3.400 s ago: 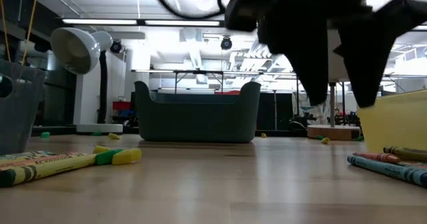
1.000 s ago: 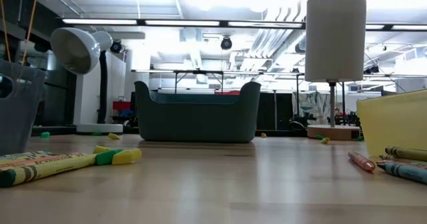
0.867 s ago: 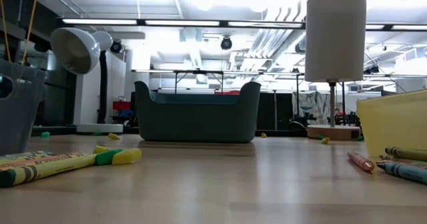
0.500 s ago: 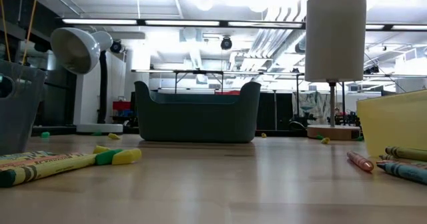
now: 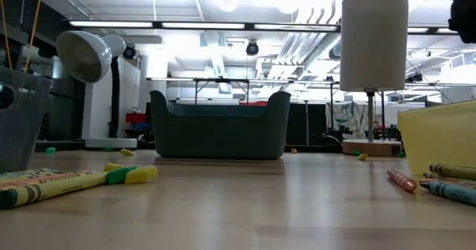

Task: Sort crayons
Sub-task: Put the blue crayon into the yellow bin, then put the orange crayon into the blue bin

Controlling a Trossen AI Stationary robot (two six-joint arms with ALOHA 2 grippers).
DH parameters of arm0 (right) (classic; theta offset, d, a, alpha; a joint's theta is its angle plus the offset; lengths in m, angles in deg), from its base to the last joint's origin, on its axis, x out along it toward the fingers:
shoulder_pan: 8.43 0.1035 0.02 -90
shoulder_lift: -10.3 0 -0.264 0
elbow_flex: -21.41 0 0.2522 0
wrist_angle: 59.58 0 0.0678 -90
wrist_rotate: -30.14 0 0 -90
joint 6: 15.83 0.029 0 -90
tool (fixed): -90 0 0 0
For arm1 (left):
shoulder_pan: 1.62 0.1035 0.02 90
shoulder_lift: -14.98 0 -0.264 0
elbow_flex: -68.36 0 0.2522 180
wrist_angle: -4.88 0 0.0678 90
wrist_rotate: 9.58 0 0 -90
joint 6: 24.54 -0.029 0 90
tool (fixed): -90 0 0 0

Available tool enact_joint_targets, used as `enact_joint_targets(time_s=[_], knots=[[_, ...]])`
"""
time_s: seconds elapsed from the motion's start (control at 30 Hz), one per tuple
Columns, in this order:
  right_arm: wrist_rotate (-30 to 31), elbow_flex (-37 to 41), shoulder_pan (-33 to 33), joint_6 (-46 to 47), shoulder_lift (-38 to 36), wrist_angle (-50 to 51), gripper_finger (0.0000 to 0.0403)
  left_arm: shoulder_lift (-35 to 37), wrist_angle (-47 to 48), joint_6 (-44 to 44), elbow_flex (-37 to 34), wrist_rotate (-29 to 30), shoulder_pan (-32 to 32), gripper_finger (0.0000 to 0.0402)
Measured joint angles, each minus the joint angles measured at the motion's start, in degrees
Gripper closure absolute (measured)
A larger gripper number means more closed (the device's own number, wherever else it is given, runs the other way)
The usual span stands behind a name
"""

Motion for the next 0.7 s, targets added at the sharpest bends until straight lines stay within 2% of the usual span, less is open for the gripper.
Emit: enact_joint_targets(time_s=[0.17,0.27,0.43,0.53,0.6,0.7], knots=[[-1.75,0.0,0.02,-0.67,0.0,-0.17,0.0395,0.06,0.0,-0.02,-0.01,0.0,0.0,0.0249],[-2.1,-0.02,0.03,-0.61,-0.09,-0.32,0.0376,0.06,0.02,-0.02,-0.02,0.0,0.0,0.0249],[-1.46,-1.89,0.04,-1.46,-0.15,0.83,0.0294,0.06,0.02,-0.04,-0.02,0.0,0.0,0.0249],[-1.15,-4.65,0.04,-3.84,-0.15,4.96,0.0242,0.06,0.02,-0.04,-0.02,0.0,0.0,0.0249],[1.6,-8.05,0.07,-5.7,-0.15,8.41,0.0217,0.06,0.02,-0.04,-0.02,0.0,0.0,0.0249],[11.41,-15.08,0.03,-9.83,-0.15,10.11,0.0198,0.06,0.02,-0.04,-0.02,0.0,-0.02,0.0249]])
